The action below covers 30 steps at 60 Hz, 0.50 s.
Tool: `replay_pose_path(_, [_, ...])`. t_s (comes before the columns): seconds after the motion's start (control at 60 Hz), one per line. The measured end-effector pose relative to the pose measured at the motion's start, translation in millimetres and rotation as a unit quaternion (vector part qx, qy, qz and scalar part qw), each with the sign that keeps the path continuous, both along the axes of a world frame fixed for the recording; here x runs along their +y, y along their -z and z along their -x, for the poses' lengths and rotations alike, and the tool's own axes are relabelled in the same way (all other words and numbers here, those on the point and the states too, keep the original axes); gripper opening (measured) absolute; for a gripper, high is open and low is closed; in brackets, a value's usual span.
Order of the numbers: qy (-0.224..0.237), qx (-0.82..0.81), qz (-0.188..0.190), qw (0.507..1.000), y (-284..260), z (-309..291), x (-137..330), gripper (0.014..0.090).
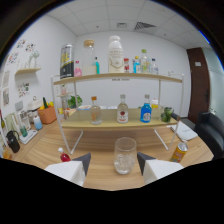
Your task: Make me a cup of Vodka Sunrise.
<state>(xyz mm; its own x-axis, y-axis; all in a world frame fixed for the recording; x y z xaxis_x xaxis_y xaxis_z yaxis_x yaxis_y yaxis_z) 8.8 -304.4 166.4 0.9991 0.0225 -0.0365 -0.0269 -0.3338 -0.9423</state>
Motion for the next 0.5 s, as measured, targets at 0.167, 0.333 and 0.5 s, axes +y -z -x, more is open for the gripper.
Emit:
replay_pose_path(0.167, [-0.015, -0.007, -0.045, 0.999, -36, 38, 60, 0.0861])
replay_pose_path(0.333, [-0.024, -0.011, -0.064, 0.998, -50, 61, 123, 0.0816])
replay_pose_path(0.5, [-0.024, -0.02, -0.054, 0.998, -36, 71, 171, 0.0688])
